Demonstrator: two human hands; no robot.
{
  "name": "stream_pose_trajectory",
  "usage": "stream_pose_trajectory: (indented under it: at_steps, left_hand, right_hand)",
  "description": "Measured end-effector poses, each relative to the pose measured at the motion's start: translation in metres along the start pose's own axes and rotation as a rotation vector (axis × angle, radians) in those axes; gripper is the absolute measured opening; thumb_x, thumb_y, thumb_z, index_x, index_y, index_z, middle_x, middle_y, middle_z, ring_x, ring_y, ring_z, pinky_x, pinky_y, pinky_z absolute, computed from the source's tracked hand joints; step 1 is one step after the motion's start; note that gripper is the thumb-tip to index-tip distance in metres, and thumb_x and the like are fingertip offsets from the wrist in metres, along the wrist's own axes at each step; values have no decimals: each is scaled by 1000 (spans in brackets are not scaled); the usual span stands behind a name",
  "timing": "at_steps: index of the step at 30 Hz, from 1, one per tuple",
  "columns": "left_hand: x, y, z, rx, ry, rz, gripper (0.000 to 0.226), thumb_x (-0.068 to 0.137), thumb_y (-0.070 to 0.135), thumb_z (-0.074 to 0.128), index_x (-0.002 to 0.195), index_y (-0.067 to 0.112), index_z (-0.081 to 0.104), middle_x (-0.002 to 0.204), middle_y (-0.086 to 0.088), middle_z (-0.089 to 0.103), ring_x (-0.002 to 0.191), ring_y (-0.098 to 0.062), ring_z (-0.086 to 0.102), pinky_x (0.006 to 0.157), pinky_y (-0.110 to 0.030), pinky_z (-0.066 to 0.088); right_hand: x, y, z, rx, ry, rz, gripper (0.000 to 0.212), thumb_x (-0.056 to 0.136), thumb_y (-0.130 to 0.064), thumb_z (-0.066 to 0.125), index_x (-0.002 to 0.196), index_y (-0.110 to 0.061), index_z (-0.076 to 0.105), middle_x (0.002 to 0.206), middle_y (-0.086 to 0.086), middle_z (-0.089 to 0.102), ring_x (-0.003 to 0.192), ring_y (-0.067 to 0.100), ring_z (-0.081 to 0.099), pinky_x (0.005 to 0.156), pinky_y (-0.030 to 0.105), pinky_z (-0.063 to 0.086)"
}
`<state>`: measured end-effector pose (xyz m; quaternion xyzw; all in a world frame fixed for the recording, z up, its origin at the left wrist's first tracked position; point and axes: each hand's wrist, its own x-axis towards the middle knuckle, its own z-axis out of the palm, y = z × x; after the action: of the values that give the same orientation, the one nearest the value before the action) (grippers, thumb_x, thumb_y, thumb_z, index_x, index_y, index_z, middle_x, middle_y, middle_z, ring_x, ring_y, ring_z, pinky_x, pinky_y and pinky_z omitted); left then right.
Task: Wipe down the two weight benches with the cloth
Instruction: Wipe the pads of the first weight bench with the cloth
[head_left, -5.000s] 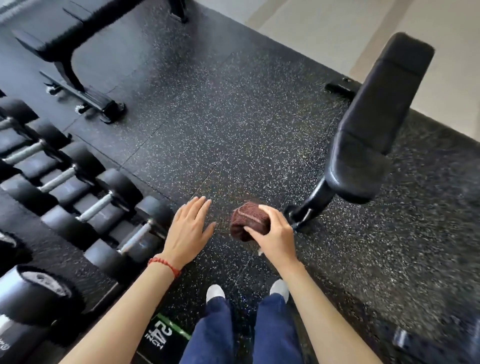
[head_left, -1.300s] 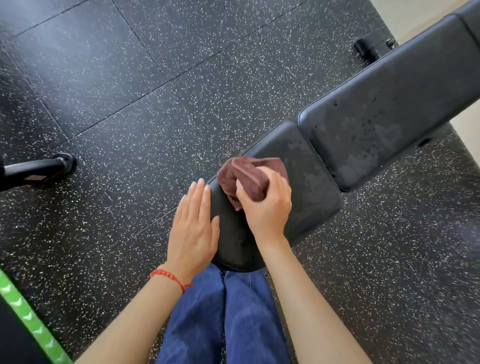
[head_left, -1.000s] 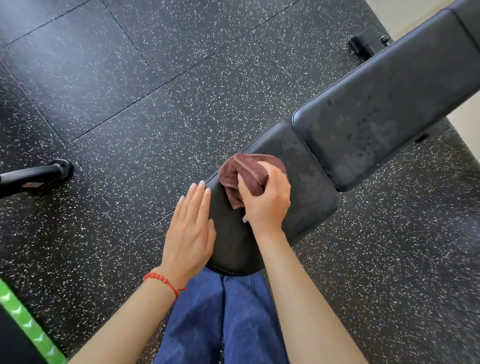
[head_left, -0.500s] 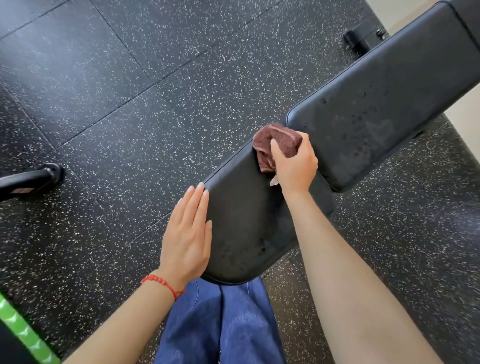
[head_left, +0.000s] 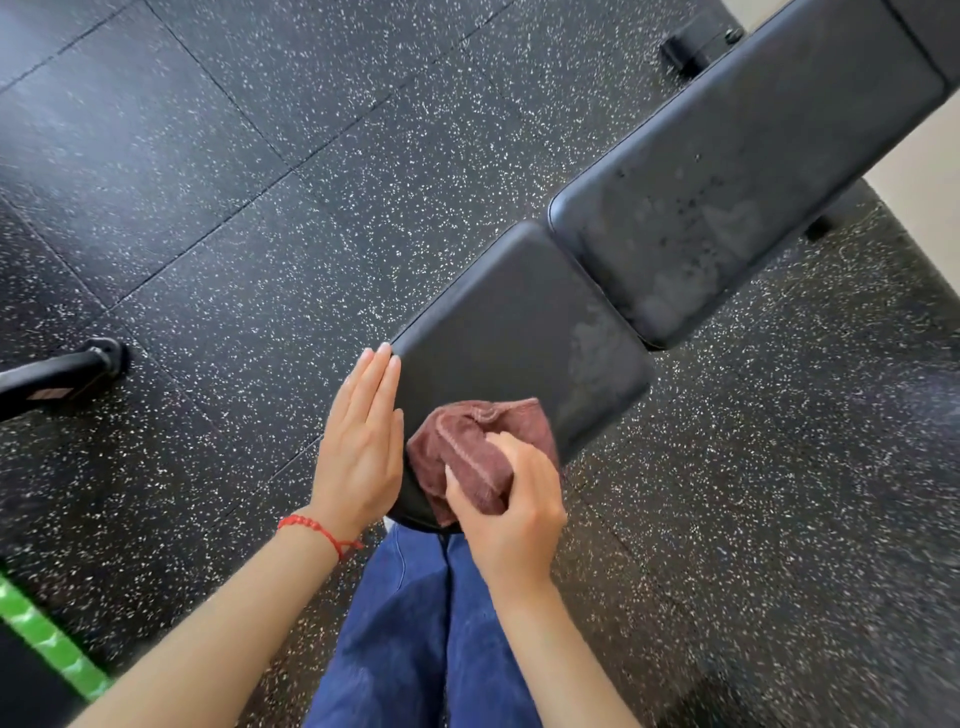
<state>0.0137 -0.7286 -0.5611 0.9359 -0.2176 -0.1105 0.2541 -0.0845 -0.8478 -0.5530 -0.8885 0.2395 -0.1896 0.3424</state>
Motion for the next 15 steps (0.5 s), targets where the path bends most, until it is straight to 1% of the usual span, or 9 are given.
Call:
stream_pose_trajectory:
  at_steps: [2,4,6,8,11,13,15]
  left_hand:
    - [0,1,-1,20,-11,1,49,93,13,28,133,-12,38,141,-26,37,134,-34,28,114,-37,16]
    - [-1,2,-1,44,-20,7,49,92,13,29,133,-12,38,141,-27,37,134,-37,30,113,-38,17]
    - [0,3,-2,70,-29,9,49,92,13,29,133,-13,38,141,-28,37,133,-39,31,112,-40,19]
    - [0,6,-4,101,-45,-2,49,91,13,29,132,-12,39,141,-27,38,132,-40,33,111,-45,25]
    - [-2,13,-5,146,-67,-21,49,90,12,29,132,-11,42,140,-26,39,132,-40,35,107,-51,31]
    - [-2,16,-5,177,-71,-36,50,89,11,29,131,-10,42,140,-26,39,132,-40,35,106,-52,31]
    - [-2,20,-5,210,-66,-51,50,88,12,29,131,-10,43,140,-26,40,131,-40,36,106,-52,32]
  right_hand:
    - [-5,4,0,19,10,-62,35,75,-28,71,103,-13,57,96,6,68,97,20,62,91,34,47]
    - [0,10,4,8,39,-102,35,77,-29,69,105,-13,55,97,7,68,99,20,61,94,34,46]
    - [7,15,10,-2,93,-69,35,77,-28,70,104,-12,57,96,8,68,100,19,61,94,33,45]
    - [11,18,14,-5,135,-27,35,76,-28,71,104,-12,57,97,7,68,101,18,60,95,32,45]
    - [15,24,16,-12,140,-20,35,77,-31,71,104,-14,56,98,6,67,101,16,59,96,29,43]
    - [29,32,16,-15,165,25,35,76,-32,71,101,-11,60,96,7,67,97,16,58,92,31,46]
    - [53,44,17,-32,191,105,36,74,-34,70,95,-5,65,94,8,68,93,17,58,86,36,47]
